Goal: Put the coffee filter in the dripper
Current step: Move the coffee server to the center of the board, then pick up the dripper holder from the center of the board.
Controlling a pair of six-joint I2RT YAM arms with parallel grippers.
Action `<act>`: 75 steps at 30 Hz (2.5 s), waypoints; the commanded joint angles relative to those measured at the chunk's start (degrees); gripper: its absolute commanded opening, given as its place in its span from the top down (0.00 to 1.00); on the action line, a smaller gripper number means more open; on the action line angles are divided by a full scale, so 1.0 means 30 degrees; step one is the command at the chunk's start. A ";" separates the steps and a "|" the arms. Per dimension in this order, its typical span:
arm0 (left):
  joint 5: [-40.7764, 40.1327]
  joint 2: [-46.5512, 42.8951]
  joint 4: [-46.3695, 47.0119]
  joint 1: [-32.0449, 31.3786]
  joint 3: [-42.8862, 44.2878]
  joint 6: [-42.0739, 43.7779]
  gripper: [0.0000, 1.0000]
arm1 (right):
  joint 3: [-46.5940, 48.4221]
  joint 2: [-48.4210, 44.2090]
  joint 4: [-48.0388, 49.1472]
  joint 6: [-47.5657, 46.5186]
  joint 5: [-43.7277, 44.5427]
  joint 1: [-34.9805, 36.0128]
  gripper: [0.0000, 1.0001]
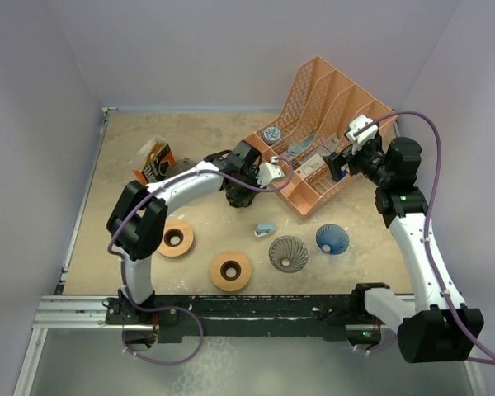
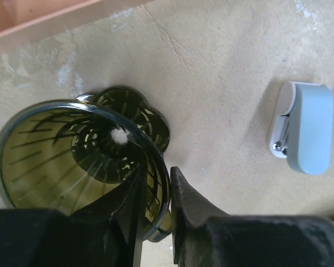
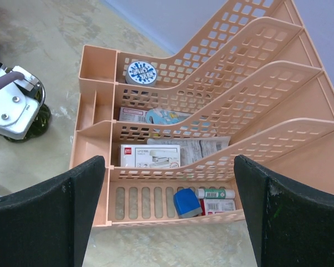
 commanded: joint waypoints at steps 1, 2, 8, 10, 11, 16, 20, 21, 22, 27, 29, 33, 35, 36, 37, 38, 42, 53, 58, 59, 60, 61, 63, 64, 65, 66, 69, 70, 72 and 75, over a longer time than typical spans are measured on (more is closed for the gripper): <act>-0.0055 -0.0418 -0.1172 -0.0183 0.0630 0.0587 0.84 | -0.0066 -0.0267 0.0869 0.0100 -0.0527 -0.0118 0.00; -0.0099 -0.0580 -0.1337 -0.0172 0.0403 0.0684 0.87 | -0.0052 -0.0243 0.0871 0.0088 -0.0512 -0.0125 0.00; -0.0771 -0.2517 -0.2028 -0.0278 -0.1924 0.1454 0.98 | -0.0136 -0.0257 0.0903 0.0057 -0.0425 -0.0140 0.00; -0.0858 -0.3300 -0.2061 -0.0307 -0.2901 0.1604 0.99 | -0.0203 -0.0252 0.0940 0.0062 -0.0390 -0.0126 0.00; -0.0793 -0.3724 -0.2023 -0.0334 -0.3382 0.1653 0.99 | -0.0234 -0.0238 0.0972 0.0032 -0.0367 -0.0126 0.00; -0.1233 -0.5055 -0.1274 -0.1011 -0.5680 0.1759 0.99 | -0.0170 0.0018 0.0965 0.0017 -0.0356 -0.0127 0.00; -0.1445 -0.5486 -0.0546 -0.1889 -0.6714 0.1430 0.97 | -0.0040 0.0228 0.0823 -0.0017 -0.0305 -0.0126 0.00; -0.1437 -0.5594 -0.0336 -0.2062 -0.6924 0.1338 0.96 | -0.0038 0.0233 0.0800 -0.0019 -0.0261 -0.0126 0.00; -0.1440 -0.5647 -0.0134 -0.2209 -0.7104 0.1246 0.95 | -0.0052 0.0218 0.0789 -0.0015 -0.0223 -0.0126 0.00; -0.1275 -0.5853 0.0476 -0.2744 -0.7491 0.0998 0.86 | -0.0163 0.0096 0.0801 -0.0073 -0.0099 -0.0126 0.00; -0.1237 -0.5967 0.0471 -0.2823 -0.7493 0.0984 0.81 | -0.0196 -0.0010 0.0766 -0.0088 -0.0074 -0.0127 0.00; -0.1179 -0.6631 0.0190 -0.2828 -0.7338 0.1026 0.66 | -0.0280 -0.0169 0.0800 -0.0132 -0.0122 -0.0126 0.00; -0.1162 -0.7120 -0.0089 -0.2813 -0.7178 0.1095 0.60 | -0.0283 -0.0149 0.0751 -0.0129 -0.0153 -0.0126 0.00; -0.1149 -0.7362 -0.0264 -0.2808 -0.7059 0.1139 0.58 | -0.0258 -0.0122 0.0754 -0.0135 -0.0176 -0.0126 0.00; -0.1170 -0.7648 -0.0440 -0.2796 -0.6931 0.1178 0.56 | -0.0255 -0.0126 0.0732 -0.0136 -0.0183 -0.0126 0.00; -0.1278 -0.7962 -0.0637 -0.2798 -0.6823 0.1186 0.55 | -0.0244 -0.0149 0.0741 -0.0121 -0.0183 -0.0126 0.00; -0.2090 -0.9293 -0.1113 -0.2770 -0.6725 0.1204 0.51 | -0.0235 -0.0294 0.0713 -0.0165 -0.0099 -0.0126 0.00; -0.3420 -1.3807 -0.1536 0.0861 -0.7665 0.0005 0.44 | -0.0139 -0.0296 0.0727 -0.0191 -0.0342 -0.0126 0.00; -0.4061 -1.6123 -0.1714 0.2532 -0.8529 -0.0787 0.32 | 0.0067 -0.0173 0.0678 -0.0208 -0.0644 -0.0126 0.00; -0.4233 -1.6485 -0.1848 0.2705 -0.8685 -0.0913 0.30 | 0.0203 -0.0074 0.0558 -0.0284 -0.0765 -0.0126 0.00; -0.4415 -1.6757 -0.2058 0.2877 -0.8855 -0.1009 0.29 | 0.0459 0.0041 0.0400 -0.0371 -0.0989 -0.0126 0.00; -0.4551 -1.6960 -0.2341 0.3074 -0.8983 -0.1065 0.28 | 0.0706 0.0191 0.0238 -0.0473 -0.1170 -0.0126 0.00; -0.4701 -1.7160 -0.2912 0.3677 -0.9234 -0.1128 0.27 | 0.1061 0.0512 0.0028 -0.0702 -0.1556 -0.0126 0.00; -0.4708 -1.7201 -0.3213 0.3965 -0.9393 -0.1116 0.27 | 0.1166 0.0660 -0.0014 -0.0829 -0.1714 -0.0126 0.00; -0.4716 -1.7176 -0.3408 0.4316 -0.9647 -0.1038 0.26 | 0.1252 0.0799 0.0029 -0.0999 -0.1884 -0.0122 0.00; -0.4666 -1.7144 -0.3583 0.4642 -0.9935 -0.0929 0.26 | 0.1292 0.0926 0.0129 -0.1181 -0.2055 -0.0125 0.00; -0.4500 -1.6702 -0.3667 0.5884 -1.0910 -0.0359 0.26 | 0.1260 0.1285 0.0578 -0.1562 -0.2543 -0.0104 0.00; -0.4287 -1.6532 -0.3590 0.6343 -1.1210 -0.0160 0.26 | 0.1246 0.1375 0.0751 -0.1633 -0.2764 -0.0097 0.00; -0.3678 -1.5873 -0.3486 0.7243 -1.1564 0.0260 0.26 | 0.1238 0.1468 0.1040 -0.1815 -0.3357 -0.0096 0.00; -0.2725 -1.4695 -0.3168 0.8310 -1.1845 0.0715 0.27 | 0.1078 0.1353 0.1426 -0.2076 -0.4229 -0.0096 0.00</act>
